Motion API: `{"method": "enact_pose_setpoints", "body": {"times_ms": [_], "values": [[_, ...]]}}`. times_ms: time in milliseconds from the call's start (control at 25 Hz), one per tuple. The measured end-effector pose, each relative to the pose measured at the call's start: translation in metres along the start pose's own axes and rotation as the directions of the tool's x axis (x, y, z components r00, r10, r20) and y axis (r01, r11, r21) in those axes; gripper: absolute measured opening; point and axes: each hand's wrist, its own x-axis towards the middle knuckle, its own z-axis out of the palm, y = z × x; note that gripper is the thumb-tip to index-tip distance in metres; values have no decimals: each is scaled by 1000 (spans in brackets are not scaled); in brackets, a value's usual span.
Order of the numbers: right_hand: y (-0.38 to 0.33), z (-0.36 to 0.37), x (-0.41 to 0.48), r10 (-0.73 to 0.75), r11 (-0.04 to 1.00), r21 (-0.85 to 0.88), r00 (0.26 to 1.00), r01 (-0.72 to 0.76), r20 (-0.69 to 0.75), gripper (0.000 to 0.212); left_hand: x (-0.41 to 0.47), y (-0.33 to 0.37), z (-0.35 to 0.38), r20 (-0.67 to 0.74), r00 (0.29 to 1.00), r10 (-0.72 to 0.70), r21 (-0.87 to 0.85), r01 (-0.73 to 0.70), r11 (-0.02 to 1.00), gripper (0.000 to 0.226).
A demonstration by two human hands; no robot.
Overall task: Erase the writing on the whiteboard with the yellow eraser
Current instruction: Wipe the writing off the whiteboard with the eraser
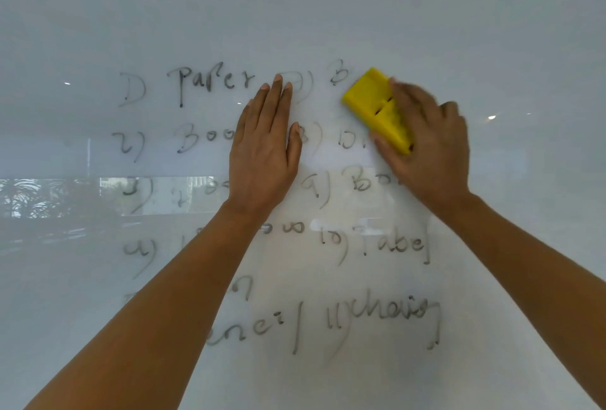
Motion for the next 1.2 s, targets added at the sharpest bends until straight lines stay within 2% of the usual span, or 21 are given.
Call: {"method": "enact_pose_setpoints", "body": {"times_ms": [40,120,200,280,360,440,520,600,720,760,800,840,920,1000,1080,1120,1200], "values": [[8,1,11,123,992,-13,992,-123,-9,62,1,-4,-5,-8,1000,0,7,0,1000,50],[12,7,45,379,924,-34,923,-382,-72,66,3,-18,-16,-24,1000,0,42,1,999,49],[-4,15,76,466,880,-73,882,-470,-70,66,6,-39,-30,-42,999,-13,91,17,996,48],[-27,19,81,370,927,-51,929,-371,-25,65,6,-63,-42,-57,996,-67,125,73,989,46],[-48,19,59,174,985,16,985,-174,-14,62,3,-86,-54,-66,990,-123,166,132,977,46],[-55,15,24,13,999,39,1000,-13,-1,60,-3,-108,-64,-68,985,-156,201,167,965,47],[-45,10,8,-86,996,15,996,86,-1,60,-9,-127,-73,-68,985,-157,224,168,960,47],[-31,10,20,-29,999,-20,999,28,-21,60,-13,-140,-79,-72,988,-134,240,148,959,46],[-39,19,68,307,950,-31,950,-309,-62,65,-19,-147,-81,-85,986,-143,200,158,967,47],[-49,23,82,373,926,-35,927,-375,-45,65,-20,-148,-80,-92,984,-150,182,164,969,47],[-61,27,90,377,926,-29,926,-378,-23,65,-21,-148,-79,-100,983,-154,165,169,972,47],[-74,28,91,320,947,-1,947,-320,-9,65,-22,-149,-77,-108,981,-159,145,174,974,47],[-95,29,74,136,989,67,991,-135,-9,63,-23,-151,-77,-119,977,-176,103,188,977,47],[-100,26,42,-24,996,88,1000,25,-10,61,-24,-153,-77,-119,973,-197,68,206,976,47],[-86,20,28,-111,992,63,994,111,8,62,-24,-152,-76,-115,973,-199,48,206,977,47],[-77,18,33,-87,995,45,996,86,9,63,-24,-152,-76,-114,974,-198,40,204,978,47],[-70,22,60,137,991,9,990,-137,-16,64,-24,-152,-76,-118,972,-202,30,207,978,47]]}}
